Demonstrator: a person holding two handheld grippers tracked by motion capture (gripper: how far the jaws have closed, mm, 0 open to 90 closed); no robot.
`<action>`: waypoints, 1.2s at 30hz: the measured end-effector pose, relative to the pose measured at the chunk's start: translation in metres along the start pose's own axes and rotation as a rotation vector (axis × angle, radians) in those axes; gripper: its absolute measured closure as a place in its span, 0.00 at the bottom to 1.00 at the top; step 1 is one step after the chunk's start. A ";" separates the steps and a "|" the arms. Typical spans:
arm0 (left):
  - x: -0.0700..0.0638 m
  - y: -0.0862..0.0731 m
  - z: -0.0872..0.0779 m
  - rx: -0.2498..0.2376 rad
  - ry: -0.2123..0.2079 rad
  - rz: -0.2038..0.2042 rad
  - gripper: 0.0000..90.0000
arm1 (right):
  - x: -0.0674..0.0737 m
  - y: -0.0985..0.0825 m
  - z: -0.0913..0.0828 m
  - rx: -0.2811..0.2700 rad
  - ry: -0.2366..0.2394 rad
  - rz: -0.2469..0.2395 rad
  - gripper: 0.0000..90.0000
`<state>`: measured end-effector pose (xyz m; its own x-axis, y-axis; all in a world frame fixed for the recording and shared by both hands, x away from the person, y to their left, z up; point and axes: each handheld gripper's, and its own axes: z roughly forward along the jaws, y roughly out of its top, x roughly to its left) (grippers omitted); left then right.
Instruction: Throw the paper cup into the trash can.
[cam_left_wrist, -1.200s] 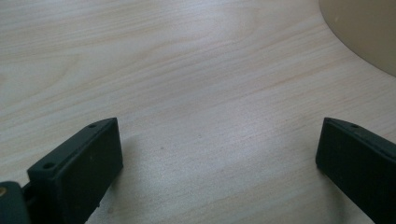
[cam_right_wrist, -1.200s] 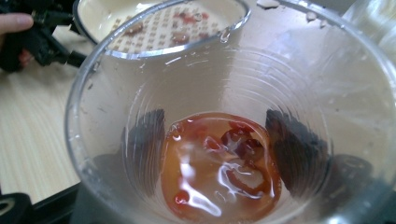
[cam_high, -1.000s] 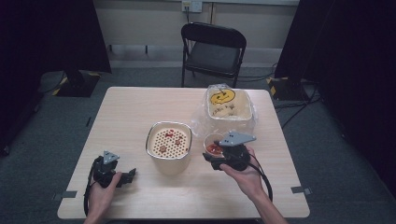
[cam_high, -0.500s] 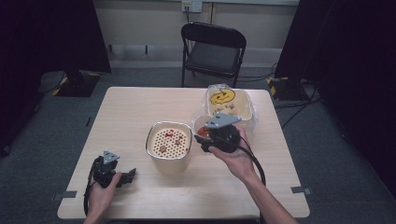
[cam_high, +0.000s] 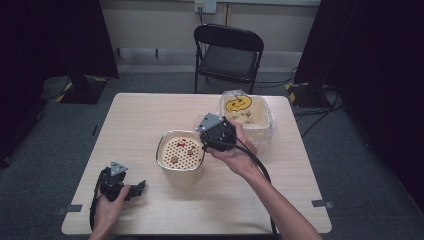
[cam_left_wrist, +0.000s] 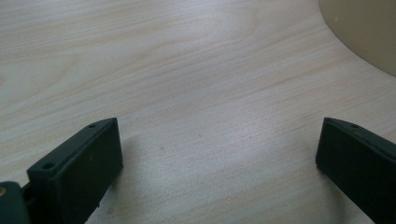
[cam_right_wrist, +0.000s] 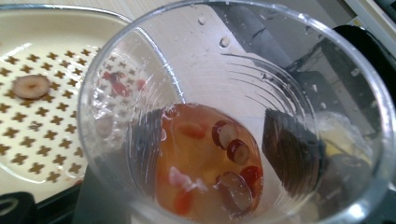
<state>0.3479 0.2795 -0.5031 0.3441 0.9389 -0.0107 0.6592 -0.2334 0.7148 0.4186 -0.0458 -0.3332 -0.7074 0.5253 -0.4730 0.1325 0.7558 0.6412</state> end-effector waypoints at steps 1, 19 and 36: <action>0.000 0.000 0.000 0.000 0.000 0.000 0.00 | 0.000 0.001 0.001 0.007 -0.004 -0.004 0.46; 0.000 0.000 0.000 0.000 0.000 0.001 0.00 | 0.025 0.023 0.015 0.112 -0.189 -0.320 0.51; 0.000 0.000 0.000 0.000 -0.001 0.001 0.00 | 0.050 0.029 0.031 0.222 -0.401 -0.645 0.54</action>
<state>0.3479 0.2796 -0.5031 0.3449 0.9386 -0.0105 0.6592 -0.2343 0.7146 0.4087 0.0144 -0.3568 -0.3934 0.0259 -0.9190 -0.0535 0.9973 0.0510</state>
